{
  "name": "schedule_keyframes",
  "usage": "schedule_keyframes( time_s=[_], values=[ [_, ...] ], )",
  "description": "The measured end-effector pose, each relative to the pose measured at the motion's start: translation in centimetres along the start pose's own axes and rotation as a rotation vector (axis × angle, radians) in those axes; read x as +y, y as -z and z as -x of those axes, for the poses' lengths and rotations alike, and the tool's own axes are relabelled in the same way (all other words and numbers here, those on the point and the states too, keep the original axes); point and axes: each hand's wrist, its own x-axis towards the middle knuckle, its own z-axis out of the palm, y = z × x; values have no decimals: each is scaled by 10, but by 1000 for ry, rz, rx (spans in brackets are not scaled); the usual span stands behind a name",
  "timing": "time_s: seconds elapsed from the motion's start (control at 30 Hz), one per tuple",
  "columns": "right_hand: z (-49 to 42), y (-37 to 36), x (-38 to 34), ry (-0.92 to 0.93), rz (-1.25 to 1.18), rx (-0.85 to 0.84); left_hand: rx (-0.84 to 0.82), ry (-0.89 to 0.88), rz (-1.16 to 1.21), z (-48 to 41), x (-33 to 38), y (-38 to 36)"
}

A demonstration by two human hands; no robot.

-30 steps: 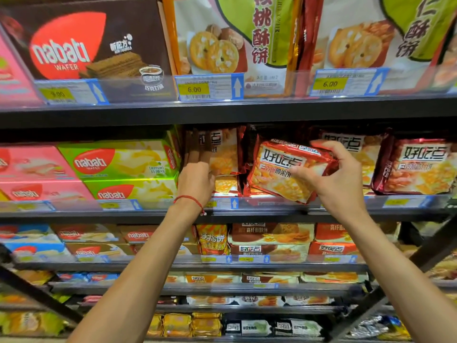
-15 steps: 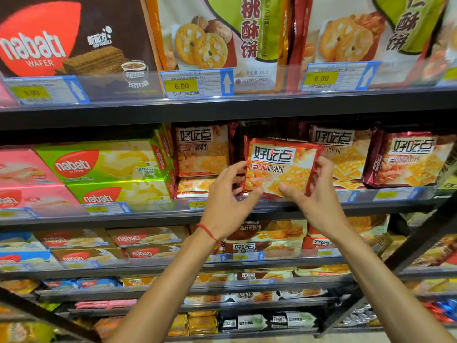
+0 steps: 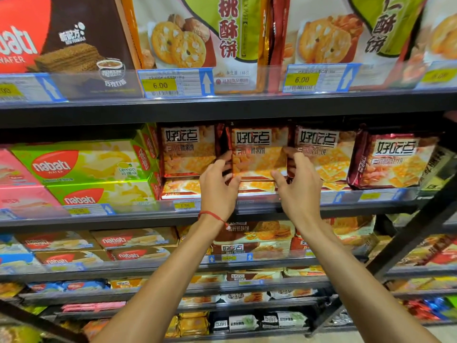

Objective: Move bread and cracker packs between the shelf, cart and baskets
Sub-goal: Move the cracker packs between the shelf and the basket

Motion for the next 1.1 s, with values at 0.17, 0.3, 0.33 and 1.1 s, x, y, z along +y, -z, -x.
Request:
schedule_keyframes(
  time_s=[0.17, 0.3, 0.33, 1.1],
  values=[
    [1, -5, -2, 87, 116, 23, 62, 8, -70, -5, -6, -7],
    [4, -7, -11, 68, 144, -21, 73, 12, -126, -7, -9, -10],
    [4, -8, -11, 63, 136, -23, 71, 10, -131, -7, -9, -10],
    [17, 30, 15, 176, 28, -441, 50, -8, -495, 19, 16, -11]
  ],
)
